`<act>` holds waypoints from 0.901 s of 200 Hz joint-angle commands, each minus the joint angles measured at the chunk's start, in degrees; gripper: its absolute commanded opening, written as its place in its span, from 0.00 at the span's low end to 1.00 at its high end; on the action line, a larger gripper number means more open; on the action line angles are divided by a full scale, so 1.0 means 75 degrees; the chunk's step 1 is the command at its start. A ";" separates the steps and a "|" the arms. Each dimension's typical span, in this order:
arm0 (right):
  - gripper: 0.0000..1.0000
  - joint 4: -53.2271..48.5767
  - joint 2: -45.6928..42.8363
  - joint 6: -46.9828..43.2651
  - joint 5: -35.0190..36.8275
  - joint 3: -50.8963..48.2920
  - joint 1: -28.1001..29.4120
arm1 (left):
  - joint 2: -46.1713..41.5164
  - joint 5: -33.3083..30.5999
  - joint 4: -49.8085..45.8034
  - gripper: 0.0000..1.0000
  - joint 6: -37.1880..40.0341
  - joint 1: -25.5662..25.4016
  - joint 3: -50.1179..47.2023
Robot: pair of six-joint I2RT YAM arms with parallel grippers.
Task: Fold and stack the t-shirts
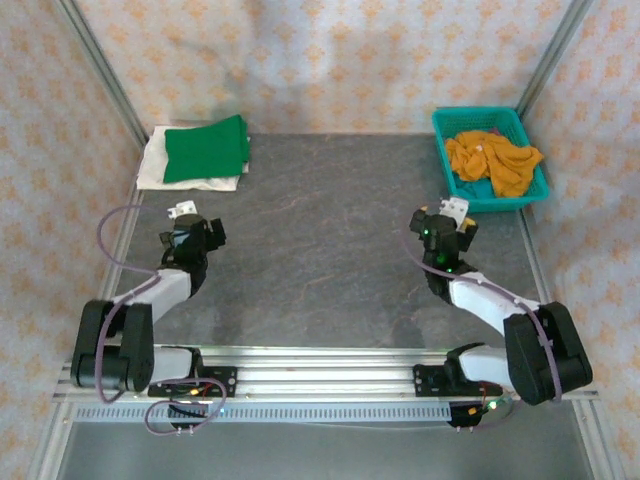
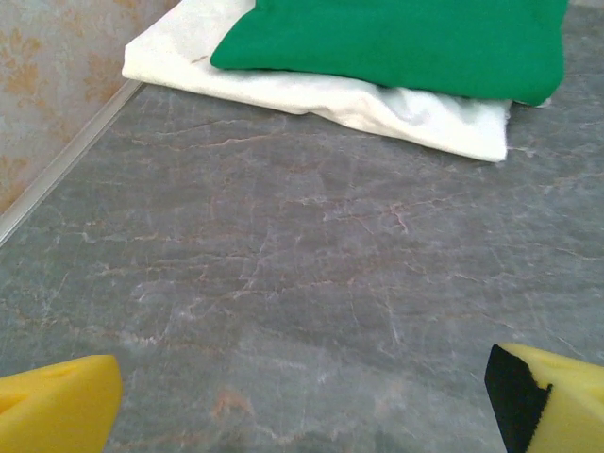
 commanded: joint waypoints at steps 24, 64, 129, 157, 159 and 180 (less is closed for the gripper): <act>1.00 -0.0340 0.0268 0.0014 -0.0377 0.0076 -0.0695 | 0.0985 -0.0021 0.0822 1.00 0.0332 -0.0075 0.0585; 0.99 0.2189 0.0694 -0.1124 -0.2139 -0.1030 -0.1033 | 0.1208 0.0615 0.4294 1.00 0.0953 -0.0335 -0.1196; 0.99 0.3709 0.1885 0.0133 -0.2817 -0.1290 -0.2368 | 0.1267 0.0871 0.2941 1.00 0.1004 -0.0293 -0.0455; 0.99 0.2912 0.2137 -0.0401 -0.3219 -0.0697 -0.2135 | 0.1259 0.0837 0.2913 1.00 0.1031 -0.0317 -0.0445; 0.99 0.2908 0.2136 -0.0402 -0.3217 -0.0697 -0.2135 | 0.1259 0.0835 0.2913 1.00 0.1031 -0.0321 -0.0445; 0.99 0.3176 0.2217 -0.0411 -0.3228 -0.0749 -0.2134 | 0.1259 0.0896 0.2870 1.00 0.1070 -0.0329 -0.0417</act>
